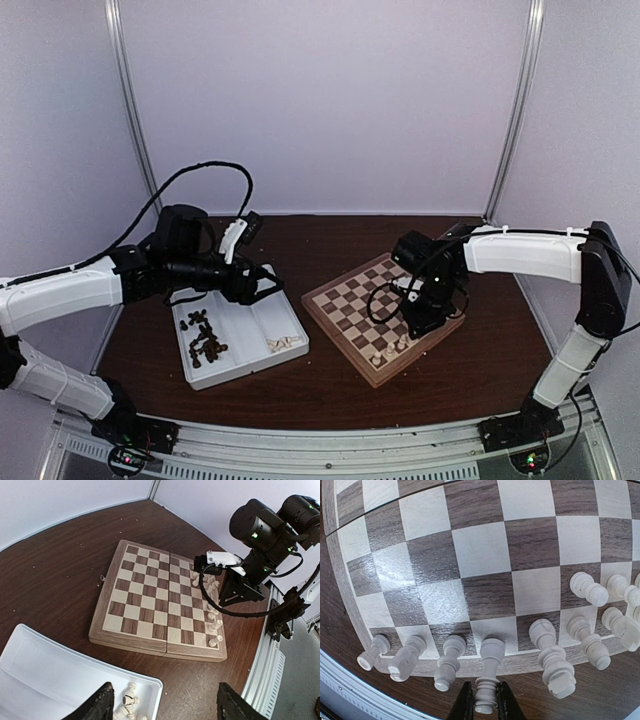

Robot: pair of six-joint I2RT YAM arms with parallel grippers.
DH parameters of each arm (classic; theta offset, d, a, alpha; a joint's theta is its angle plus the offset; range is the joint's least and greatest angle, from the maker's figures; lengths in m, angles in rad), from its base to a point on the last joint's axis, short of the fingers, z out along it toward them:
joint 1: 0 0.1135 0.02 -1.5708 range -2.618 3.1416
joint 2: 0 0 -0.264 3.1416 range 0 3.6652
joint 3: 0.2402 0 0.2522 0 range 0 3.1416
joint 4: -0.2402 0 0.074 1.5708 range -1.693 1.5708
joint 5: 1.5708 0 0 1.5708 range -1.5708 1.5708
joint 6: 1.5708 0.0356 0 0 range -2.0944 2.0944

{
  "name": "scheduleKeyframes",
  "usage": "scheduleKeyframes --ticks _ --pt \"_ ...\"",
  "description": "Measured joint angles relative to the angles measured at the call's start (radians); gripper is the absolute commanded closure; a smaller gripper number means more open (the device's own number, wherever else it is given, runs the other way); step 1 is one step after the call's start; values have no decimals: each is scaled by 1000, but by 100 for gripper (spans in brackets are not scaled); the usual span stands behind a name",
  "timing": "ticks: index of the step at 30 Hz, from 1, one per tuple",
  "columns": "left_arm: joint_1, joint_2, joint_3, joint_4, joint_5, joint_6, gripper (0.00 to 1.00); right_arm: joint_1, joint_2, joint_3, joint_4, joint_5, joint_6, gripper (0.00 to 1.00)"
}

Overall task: Set up the chess pieces on the board
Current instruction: Place the chess piece on the chessboard.

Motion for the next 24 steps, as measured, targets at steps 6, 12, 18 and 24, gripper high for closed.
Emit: scheduleKeyframes --ticks 6,12,18,24 --pt "0 10 0 6 1 0 30 -2 0 0 0 0 -3 86" --pt "0 15 0 7 2 0 30 -6 0 0 0 1 -6 81" --pt "0 15 0 7 2 0 30 -7 2 0 0 1 -17 76" --pt "0 16 0 7 3 0 30 -7 2 5 -1 2 -18 77"
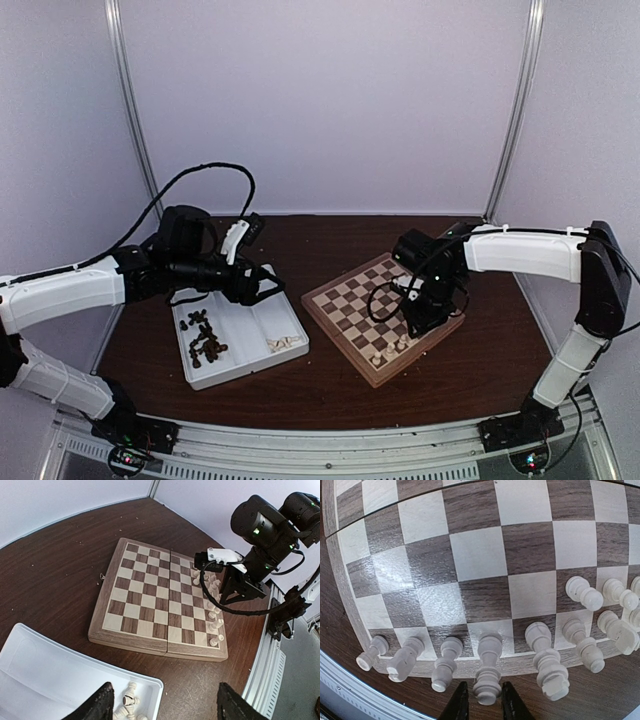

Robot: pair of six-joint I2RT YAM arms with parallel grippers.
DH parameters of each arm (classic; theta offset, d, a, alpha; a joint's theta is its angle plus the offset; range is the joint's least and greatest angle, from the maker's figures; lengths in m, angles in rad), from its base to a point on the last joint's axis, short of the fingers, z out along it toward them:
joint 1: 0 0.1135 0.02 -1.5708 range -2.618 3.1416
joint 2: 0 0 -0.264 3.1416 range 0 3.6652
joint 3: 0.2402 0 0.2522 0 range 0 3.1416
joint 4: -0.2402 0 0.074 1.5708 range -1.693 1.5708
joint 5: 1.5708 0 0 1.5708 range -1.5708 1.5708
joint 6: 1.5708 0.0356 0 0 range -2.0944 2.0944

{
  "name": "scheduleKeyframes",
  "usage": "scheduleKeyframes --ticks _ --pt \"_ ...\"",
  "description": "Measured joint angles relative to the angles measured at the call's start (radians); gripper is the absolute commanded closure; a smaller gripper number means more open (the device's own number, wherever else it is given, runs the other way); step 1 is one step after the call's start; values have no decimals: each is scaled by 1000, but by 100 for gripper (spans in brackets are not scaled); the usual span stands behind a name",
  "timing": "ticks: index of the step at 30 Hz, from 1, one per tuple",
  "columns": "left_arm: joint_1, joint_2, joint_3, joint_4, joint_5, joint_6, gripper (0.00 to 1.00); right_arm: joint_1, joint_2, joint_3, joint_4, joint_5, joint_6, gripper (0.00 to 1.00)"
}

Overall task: Set up the chess pieces on the board
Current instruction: Place the chess piece on the chessboard, then pick up the chess piece from the storage box.

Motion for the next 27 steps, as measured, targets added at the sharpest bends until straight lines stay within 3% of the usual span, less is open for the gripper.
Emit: scheduleKeyframes --ticks 7,10,15,24,27 --pt "0 0 0 0 0 0 30 -1 0 12 -14 4 0 76" --pt "0 0 0 -1 -1 1 29 -1 -8 21 -24 5 0 71" --pt "0 -1 2 -30 -29 6 3 -1 -70 21 -39 10 -6 68" --pt "0 -77 4 -179 -216 0 2 -2 -234 21 19 22 -18 68" --pt "0 -149 -11 -189 -244 -2 11 -2 -282 18 78 23 -34 68"
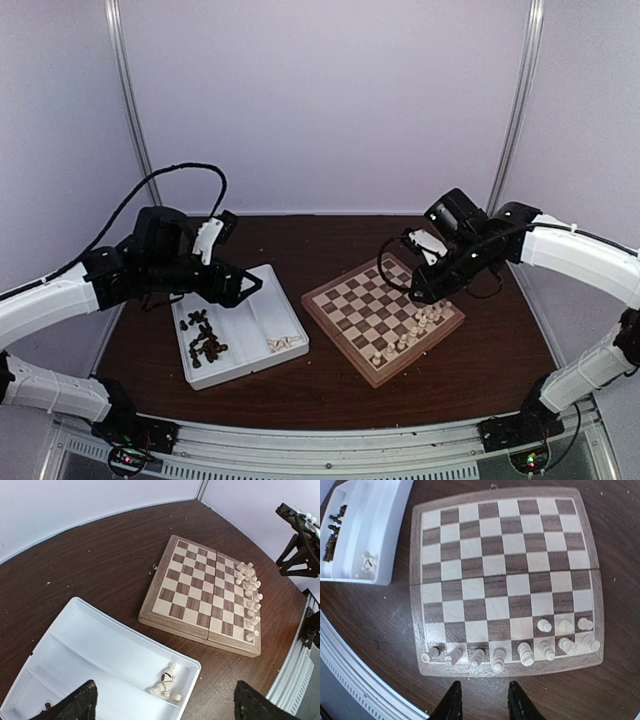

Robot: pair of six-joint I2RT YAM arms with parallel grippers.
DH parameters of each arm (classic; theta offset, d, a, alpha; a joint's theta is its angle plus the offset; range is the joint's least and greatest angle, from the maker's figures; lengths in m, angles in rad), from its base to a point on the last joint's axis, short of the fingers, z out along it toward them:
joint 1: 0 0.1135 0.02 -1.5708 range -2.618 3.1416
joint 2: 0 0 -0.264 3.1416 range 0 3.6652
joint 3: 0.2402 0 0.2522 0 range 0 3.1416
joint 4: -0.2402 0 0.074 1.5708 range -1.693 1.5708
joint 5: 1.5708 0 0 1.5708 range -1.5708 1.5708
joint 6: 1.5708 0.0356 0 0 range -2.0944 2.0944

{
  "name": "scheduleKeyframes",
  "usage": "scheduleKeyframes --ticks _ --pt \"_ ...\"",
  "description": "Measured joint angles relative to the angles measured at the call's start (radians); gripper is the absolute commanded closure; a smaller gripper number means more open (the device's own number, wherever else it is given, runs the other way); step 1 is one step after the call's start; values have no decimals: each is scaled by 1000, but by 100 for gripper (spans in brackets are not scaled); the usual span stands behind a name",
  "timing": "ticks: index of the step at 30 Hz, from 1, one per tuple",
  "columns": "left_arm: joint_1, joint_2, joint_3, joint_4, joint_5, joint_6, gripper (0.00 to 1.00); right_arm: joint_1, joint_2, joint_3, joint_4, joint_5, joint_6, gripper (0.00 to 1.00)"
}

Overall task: Set up the chess pieces on the board
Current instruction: Pick up the chess piece from the storage box.

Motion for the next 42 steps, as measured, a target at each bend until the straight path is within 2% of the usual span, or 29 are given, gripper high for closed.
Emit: scheduleKeyframes --ticks 5,9,12,15,19,23,26,29,35,39,42 --pt "0 10 23 -71 19 37 35 0 -80 -28 106 -1 -23 65" --pt "-7 134 78 -164 57 96 42 0 -105 -39 166 -5 -41 65" --pt "-24 215 112 -218 68 131 54 0 -105 -47 196 -17 -47 65" --pt "-37 312 174 -270 83 158 59 0 -109 -62 208 -30 -43 65" --pt "-50 414 228 -301 94 187 59 0 -128 -77 220 -43 -28 65" --pt "-54 475 230 -319 97 218 69 0 -132 -77 240 -53 -19 65" --pt "-54 529 247 -333 99 235 69 0 -128 -76 240 -58 -16 65" --pt "-56 579 260 -328 105 240 65 0 -116 -70 242 -66 -10 65" --pt "-61 612 260 -311 109 240 63 0 -87 -51 244 -74 3 65" --pt "-77 652 277 -305 70 258 53 0 -71 -35 244 -76 6 65" --pt "-100 694 296 -301 48 270 51 0 -65 -27 245 -77 7 65"
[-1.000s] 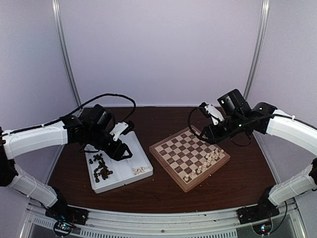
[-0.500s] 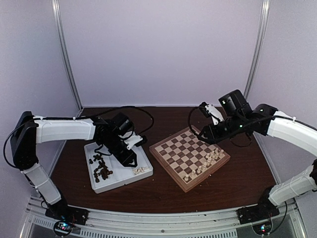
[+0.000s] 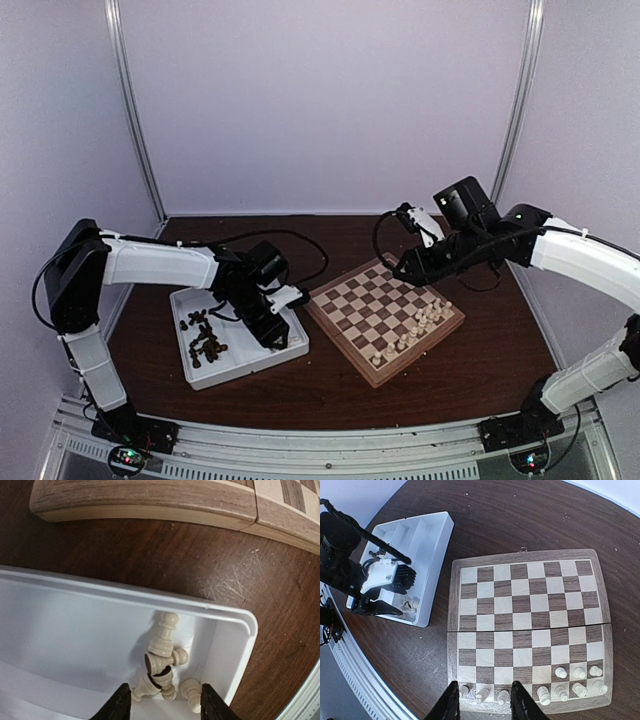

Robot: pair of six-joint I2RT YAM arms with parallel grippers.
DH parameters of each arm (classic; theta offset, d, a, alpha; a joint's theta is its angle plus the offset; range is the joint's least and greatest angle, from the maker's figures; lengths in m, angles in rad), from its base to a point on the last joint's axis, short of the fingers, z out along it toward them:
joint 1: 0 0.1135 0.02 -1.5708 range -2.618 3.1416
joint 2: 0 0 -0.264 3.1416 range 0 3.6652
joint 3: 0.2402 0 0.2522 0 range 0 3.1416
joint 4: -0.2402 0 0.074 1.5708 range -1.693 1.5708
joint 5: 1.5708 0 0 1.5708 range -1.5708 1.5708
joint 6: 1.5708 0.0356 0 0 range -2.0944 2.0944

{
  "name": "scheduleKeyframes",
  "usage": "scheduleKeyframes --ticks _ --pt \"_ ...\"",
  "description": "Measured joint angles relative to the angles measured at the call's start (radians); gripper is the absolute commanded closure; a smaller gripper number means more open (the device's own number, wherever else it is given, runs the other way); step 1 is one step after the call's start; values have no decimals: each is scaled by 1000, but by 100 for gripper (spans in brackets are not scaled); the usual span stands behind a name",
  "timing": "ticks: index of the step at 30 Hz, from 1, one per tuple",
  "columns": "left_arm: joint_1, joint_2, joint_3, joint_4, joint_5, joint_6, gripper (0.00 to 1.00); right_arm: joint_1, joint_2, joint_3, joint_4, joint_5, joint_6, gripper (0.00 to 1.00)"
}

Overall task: Set up the chess pieces on the board
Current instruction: Pick up the chess piece from the storage box.

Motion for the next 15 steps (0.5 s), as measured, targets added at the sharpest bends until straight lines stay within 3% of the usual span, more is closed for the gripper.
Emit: scheduleKeyframes --ticks 5,15 --pt "-13 35 15 -1 -24 8 46 0 0 1 -1 -2 2 65" --pt "-23 118 78 -16 -138 13 50 0 2 6 -3 -2 2 65"
